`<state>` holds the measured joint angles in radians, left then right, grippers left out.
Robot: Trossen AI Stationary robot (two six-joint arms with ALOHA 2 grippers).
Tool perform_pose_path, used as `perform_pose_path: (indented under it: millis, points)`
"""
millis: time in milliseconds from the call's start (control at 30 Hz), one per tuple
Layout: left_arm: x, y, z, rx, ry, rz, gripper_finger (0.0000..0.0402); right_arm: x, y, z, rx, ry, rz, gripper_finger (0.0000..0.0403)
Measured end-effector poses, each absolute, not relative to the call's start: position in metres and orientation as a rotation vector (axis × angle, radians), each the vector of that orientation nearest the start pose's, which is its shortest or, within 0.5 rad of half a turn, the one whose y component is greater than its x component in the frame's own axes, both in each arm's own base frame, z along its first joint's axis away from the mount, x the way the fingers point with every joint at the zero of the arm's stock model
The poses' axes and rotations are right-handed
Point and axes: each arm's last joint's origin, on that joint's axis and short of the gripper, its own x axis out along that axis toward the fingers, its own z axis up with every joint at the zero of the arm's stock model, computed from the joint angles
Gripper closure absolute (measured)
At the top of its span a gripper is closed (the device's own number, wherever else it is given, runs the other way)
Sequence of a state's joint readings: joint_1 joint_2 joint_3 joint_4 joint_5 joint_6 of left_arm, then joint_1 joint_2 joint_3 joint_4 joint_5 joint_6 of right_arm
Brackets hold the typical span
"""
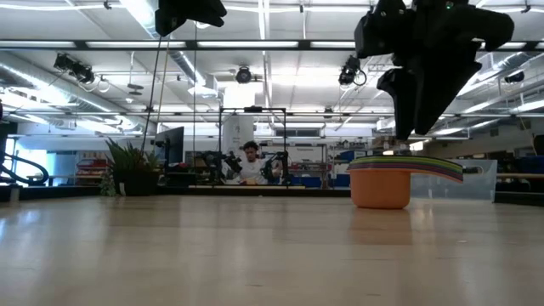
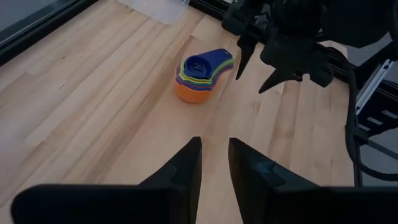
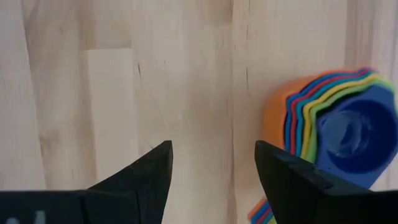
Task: Nest measuring cups in basket
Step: Put the stacked measuring cups into the bin
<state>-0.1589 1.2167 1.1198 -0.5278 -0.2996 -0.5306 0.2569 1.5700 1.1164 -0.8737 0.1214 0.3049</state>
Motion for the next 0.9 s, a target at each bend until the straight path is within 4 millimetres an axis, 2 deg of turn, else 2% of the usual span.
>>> perform_pose_path:
  millis: [200,300,533,700,900]
  points:
    - [0.254,-0.032,0.331,-0.373,0.554,0.293,0.0315,0.282,0.069,0.221,0.0,1.28,-0.119,0.0166]
    - [0.254,-0.032,0.331,-0.371,0.555,0.292,0.0315,0.283,0.068,0.221,-0.008,1.265,-0.169,0.0152]
    - [0.254,-0.032,0.331,-0.373,0.555,0.293,0.0315,0.28,0.067,0.221,-0.082,1.262,-0.234,0.007]
    - [0.254,-0.032,0.331,-0.371,0.555,0.293,0.0315,0.278,0.066,0.216,-0.188,1.287,-0.167,0.0012]
    - [0.254,-0.032,0.331,-0.371,0.555,0.293,0.0315,0.271,0.063,0.194,-0.262,1.299,-0.149,0.0018]
